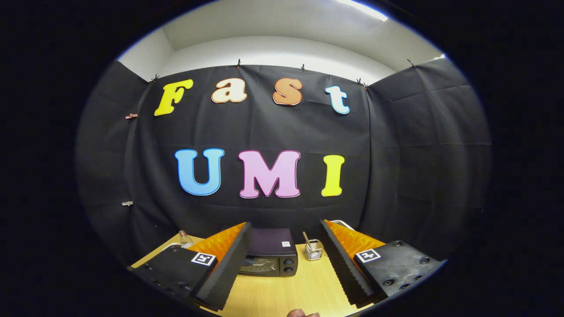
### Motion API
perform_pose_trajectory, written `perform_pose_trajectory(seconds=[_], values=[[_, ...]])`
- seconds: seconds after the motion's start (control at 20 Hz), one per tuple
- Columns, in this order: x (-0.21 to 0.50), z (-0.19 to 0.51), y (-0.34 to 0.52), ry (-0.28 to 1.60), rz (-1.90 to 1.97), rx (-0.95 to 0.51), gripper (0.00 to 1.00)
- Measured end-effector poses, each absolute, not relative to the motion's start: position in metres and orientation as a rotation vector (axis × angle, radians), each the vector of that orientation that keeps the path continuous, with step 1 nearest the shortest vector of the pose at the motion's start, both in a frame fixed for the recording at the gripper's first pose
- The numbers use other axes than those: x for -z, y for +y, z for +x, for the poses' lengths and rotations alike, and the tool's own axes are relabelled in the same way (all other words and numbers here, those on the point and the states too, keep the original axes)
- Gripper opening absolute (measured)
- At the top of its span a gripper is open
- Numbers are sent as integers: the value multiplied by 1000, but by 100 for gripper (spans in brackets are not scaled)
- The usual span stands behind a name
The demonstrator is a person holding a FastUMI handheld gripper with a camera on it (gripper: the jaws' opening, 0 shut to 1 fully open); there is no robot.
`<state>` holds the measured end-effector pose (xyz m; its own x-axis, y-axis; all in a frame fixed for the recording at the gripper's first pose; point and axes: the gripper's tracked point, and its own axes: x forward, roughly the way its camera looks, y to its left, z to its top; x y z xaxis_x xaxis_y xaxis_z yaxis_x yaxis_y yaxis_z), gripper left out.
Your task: Open the toaster oven, put the food inside, and close the toaster oven door.
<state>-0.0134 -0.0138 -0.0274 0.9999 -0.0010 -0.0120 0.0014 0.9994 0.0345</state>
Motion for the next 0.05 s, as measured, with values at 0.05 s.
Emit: perform_pose_trajectory(seconds=[0.05], values=[[25,-13,-13,10,34,2,99]])
